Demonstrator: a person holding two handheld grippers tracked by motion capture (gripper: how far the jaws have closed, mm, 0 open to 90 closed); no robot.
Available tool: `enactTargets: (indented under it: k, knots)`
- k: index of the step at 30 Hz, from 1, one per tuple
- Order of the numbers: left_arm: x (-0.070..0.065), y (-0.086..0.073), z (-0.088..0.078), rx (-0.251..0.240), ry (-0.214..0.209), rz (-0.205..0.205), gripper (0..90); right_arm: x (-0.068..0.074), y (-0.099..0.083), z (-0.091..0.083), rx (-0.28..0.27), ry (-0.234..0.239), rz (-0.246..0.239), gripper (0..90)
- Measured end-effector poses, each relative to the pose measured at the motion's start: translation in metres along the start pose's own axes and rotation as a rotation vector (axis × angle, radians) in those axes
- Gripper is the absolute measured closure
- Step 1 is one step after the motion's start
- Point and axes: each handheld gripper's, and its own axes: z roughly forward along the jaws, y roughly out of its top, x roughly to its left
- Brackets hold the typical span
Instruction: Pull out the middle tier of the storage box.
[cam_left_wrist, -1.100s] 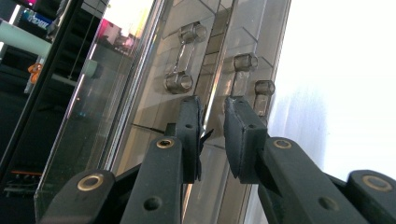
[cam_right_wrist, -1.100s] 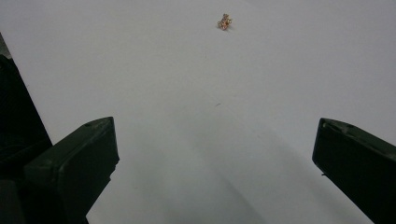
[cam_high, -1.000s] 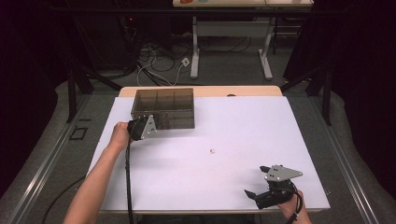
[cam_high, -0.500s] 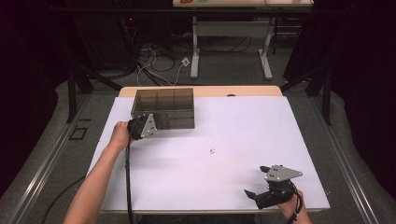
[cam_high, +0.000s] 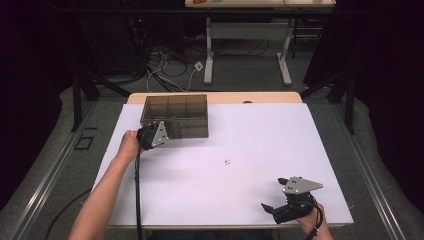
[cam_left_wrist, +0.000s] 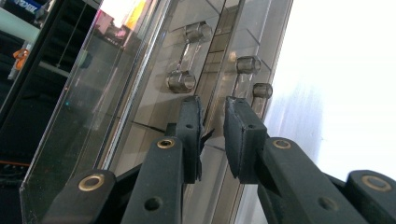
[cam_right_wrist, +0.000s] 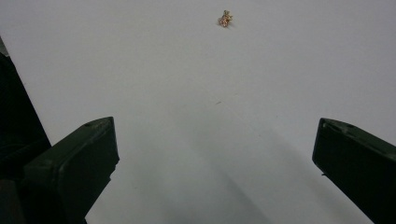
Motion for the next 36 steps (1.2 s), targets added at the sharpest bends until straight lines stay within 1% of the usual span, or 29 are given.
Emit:
enactTargets:
  k: [5, 6, 8, 9, 10, 11, 17, 19, 20, 23, 25, 26, 28, 29, 31, 33, 36]
  knots:
    - [-0.0003, 0.0, 0.0002, -0.003, -0.003, -0.016, 76.4, 0.0, 0.0001, 0.0, -0.001, -0.006, 0.005, 0.0]
    - [-0.0001, 0.0002, -0.0002, 0.003, -0.002, -0.024, 76.5, -0.0003, 0.0001, 0.0, -0.002, -0.005, 0.002, 0.0]
    - [-0.0004, 0.0007, -0.0005, 0.006, 0.004, -0.051, 76.7, -0.0001, 0.0001, -0.0001, -0.001, -0.006, 0.003, 0.0]
    - [-0.0006, 0.0007, -0.0007, 0.007, -0.001, -0.069, 76.8, -0.0002, 0.0001, -0.0002, -0.002, -0.003, 0.001, 0.0]
    - [0.0007, 0.0008, -0.0003, -0.002, -0.001, -0.08, 76.8, 0.0004, 0.0001, -0.0007, 0.0, -0.007, 0.005, 0.0]
    - [0.0013, 0.0005, -0.0004, -0.006, -0.012, -0.098, 77.0, 0.0002, 0.0001, -0.0007, -0.001, -0.006, 0.006, 0.0]
    - [0.0029, 0.0008, -0.0008, -0.001, -0.022, -0.099, 77.3, 0.0001, 0.0001, -0.0011, -0.002, -0.006, 0.002, 0.0]
    - [0.0039, 0.0004, -0.0008, -0.003, -0.034, -0.11, 77.5, -0.0004, -0.0001, -0.0012, -0.003, -0.004, 0.0, 0.0]
    - [0.0041, 0.0007, -0.0008, -0.003, -0.033, -0.108, 77.5, -0.0005, -0.0001, -0.0016, 0.004, -0.001, 0.0, 0.0]
    - [0.0043, 0.0019, -0.0015, 0.009, -0.037, -0.103, 77.5, 0.0001, -0.0001, -0.0018, -0.003, -0.006, 0.002, 0.0]
    - [0.0041, 0.0021, -0.0017, 0.01, -0.038, -0.106, 77.6, -0.0001, 0.0001, -0.0026, 0.002, -0.007, 0.003, 0.0]
    - [0.0042, 0.0022, -0.002, 0.011, -0.04, -0.106, 77.6, -0.0003, -0.0002, -0.002, -0.009, -0.007, 0.004, 0.0]
    - [0.0041, 0.0032, -0.0021, 0.014, -0.038, -0.11, 77.6, -0.0007, -0.0001, -0.0019, -0.004, -0.006, 0.004, 0.0]
    - [0.0043, 0.0036, -0.0023, 0.019, -0.045, -0.104, 77.5, -0.0005, 0.0002, -0.0021, 0.003, -0.006, 0.003, 0.0]
    - [0.0045, 0.0036, -0.0027, 0.018, -0.048, -0.105, 77.6, -0.0004, 0.0001, -0.0012, -0.004, -0.005, 0.002, 0.0]
    - [0.0047, 0.0038, -0.0028, 0.018, -0.05, -0.107, 77.6, 0.0003, -0.0001, -0.0008, 0.0, -0.009, 0.008, 0.0]
    - [0.005, 0.0043, -0.0022, 0.022, -0.057, -0.115, 77.3, 0.0002, 0.0002, -0.0014, -0.001, -0.008, 0.0, 0.0]
